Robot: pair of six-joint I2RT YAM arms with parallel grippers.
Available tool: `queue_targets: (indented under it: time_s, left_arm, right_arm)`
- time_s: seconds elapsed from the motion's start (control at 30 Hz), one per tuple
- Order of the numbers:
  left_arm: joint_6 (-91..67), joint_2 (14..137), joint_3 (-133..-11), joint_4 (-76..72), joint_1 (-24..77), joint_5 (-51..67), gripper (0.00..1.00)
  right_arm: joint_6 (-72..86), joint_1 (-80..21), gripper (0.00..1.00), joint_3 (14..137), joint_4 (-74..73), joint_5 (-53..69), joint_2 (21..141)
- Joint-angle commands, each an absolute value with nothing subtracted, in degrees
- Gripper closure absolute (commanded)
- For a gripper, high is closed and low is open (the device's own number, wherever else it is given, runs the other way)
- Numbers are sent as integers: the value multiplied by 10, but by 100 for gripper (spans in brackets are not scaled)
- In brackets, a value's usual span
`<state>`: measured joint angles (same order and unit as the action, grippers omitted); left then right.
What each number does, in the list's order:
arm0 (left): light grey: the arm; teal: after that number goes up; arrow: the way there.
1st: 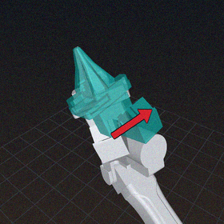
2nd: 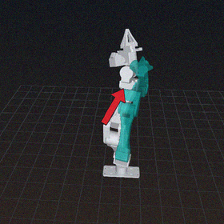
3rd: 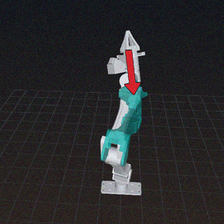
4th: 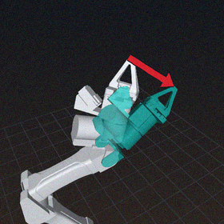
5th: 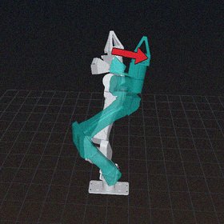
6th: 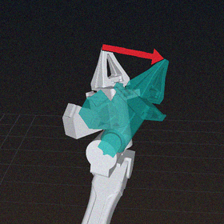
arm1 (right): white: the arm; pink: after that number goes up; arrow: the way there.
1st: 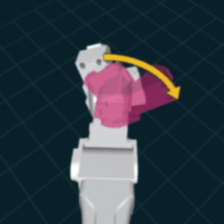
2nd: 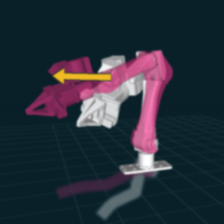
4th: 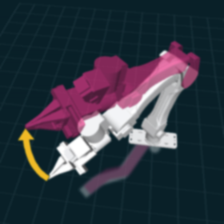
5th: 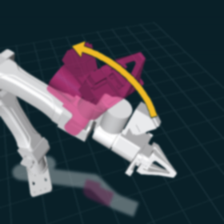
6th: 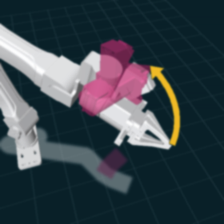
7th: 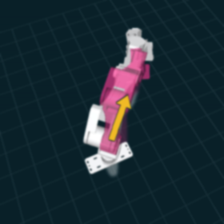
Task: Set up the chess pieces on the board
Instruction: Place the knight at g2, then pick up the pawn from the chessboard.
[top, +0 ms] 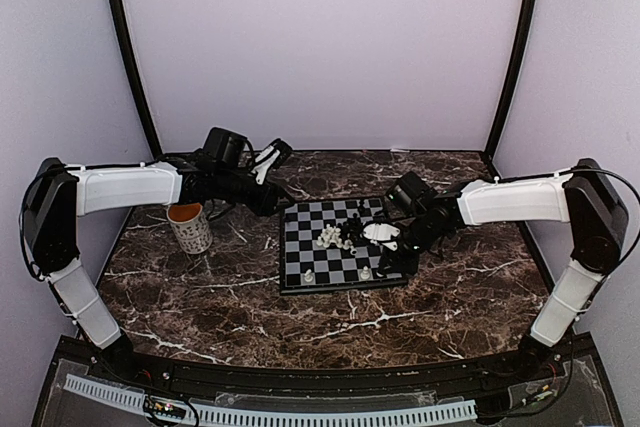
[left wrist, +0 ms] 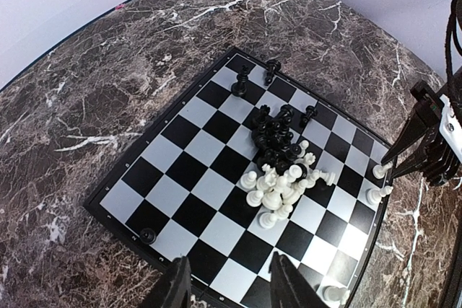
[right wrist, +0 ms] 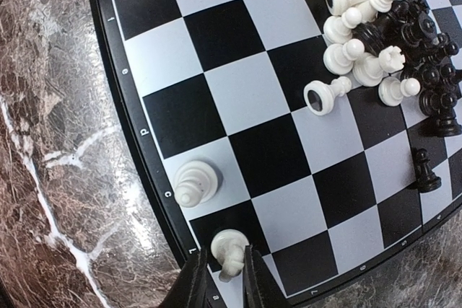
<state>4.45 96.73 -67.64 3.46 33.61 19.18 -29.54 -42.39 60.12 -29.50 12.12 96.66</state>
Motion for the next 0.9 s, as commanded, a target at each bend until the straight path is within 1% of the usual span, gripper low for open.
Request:
queue_targets:
  time_s: [0.0,0.17,0.33,0.47,0.53,0.6,0.73,0.87]
  left_arm:
    - [47,967,-690,42,335,206,60]
    - [46,969,-690,43,335,211,60]
    - [35,977,-690,46,338,215,60]
    - [42,995,-720,96,371,204,65]
    - [44,1015,-750,142,399,141,67]
    - [34,1036,-773,176,422,111,70]
    - [5,1066,-800,207,439,97,75]
    - [-27,1096,-821,214,442,106,77]
  right_arm:
    - [-291,-430,78,621,-295,120,963]
    - [-286,-430,75,628,-301,132,957]
    - [-277,-419,74,641,-320,151,926]
    - [-268,-375,74,631,-328,170,879]
    - [-263,-345,74,621,-325,178,857]
    - [-260,-318,74,610,-323,186,842]
    - [-256,-294,74,588,-309,188,823]
    - [-253,-282,74,571,-294,189,815]
